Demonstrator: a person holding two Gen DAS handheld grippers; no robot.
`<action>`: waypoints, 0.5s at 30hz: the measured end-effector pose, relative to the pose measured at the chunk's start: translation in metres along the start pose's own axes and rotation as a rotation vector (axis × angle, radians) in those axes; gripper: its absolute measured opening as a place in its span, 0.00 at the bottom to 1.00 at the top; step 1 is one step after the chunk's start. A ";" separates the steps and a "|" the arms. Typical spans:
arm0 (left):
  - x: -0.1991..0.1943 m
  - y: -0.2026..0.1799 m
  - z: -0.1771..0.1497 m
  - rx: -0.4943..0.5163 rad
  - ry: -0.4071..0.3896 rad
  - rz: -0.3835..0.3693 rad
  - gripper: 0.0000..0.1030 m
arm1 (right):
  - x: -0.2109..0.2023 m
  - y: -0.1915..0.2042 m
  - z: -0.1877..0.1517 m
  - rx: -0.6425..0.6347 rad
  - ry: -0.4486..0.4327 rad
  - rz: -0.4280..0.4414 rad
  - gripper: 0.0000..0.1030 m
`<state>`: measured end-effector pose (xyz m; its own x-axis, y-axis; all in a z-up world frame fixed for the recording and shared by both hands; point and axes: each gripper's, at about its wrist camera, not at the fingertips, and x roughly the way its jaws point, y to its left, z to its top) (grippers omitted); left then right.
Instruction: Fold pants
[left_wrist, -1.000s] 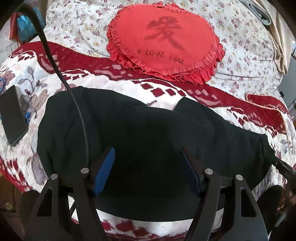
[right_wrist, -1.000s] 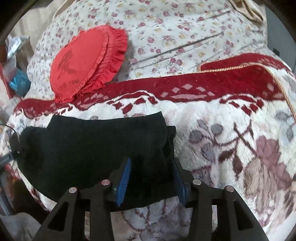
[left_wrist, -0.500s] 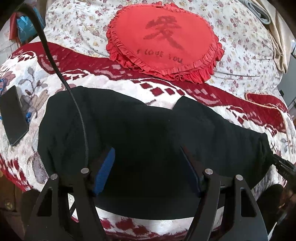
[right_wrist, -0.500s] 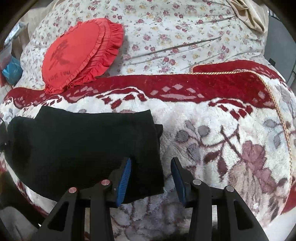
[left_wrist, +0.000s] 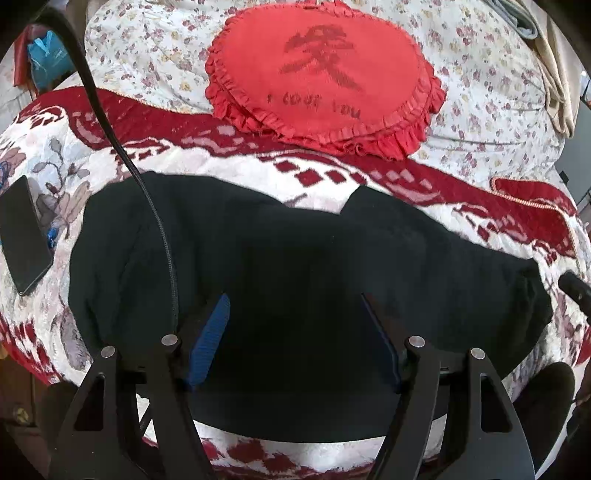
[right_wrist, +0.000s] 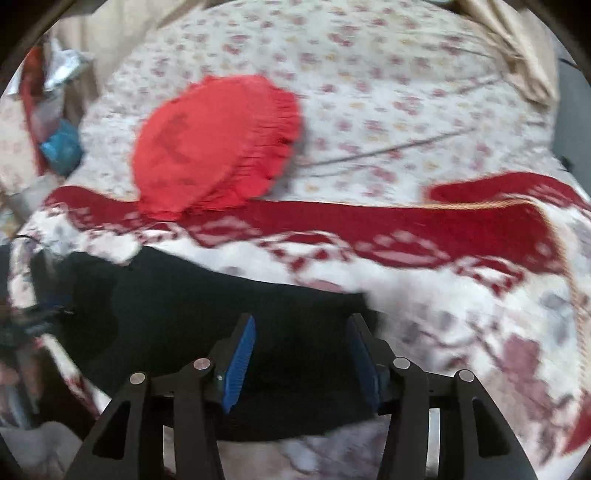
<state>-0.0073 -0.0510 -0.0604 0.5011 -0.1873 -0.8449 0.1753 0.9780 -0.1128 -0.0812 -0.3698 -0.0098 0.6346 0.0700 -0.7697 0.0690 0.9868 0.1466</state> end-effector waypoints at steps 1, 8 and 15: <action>0.003 0.000 -0.001 0.003 0.008 0.002 0.69 | 0.005 0.005 0.000 -0.008 0.008 0.014 0.48; 0.017 0.002 -0.012 0.021 0.049 0.007 0.69 | 0.072 0.026 -0.007 -0.042 0.198 0.112 0.49; 0.011 0.013 -0.010 0.005 0.021 0.003 0.69 | 0.096 0.114 0.073 -0.206 0.058 0.340 0.60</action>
<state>-0.0083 -0.0398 -0.0764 0.4835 -0.1826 -0.8561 0.1781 0.9781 -0.1080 0.0438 -0.2615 -0.0219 0.5499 0.4000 -0.7332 -0.2971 0.9141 0.2759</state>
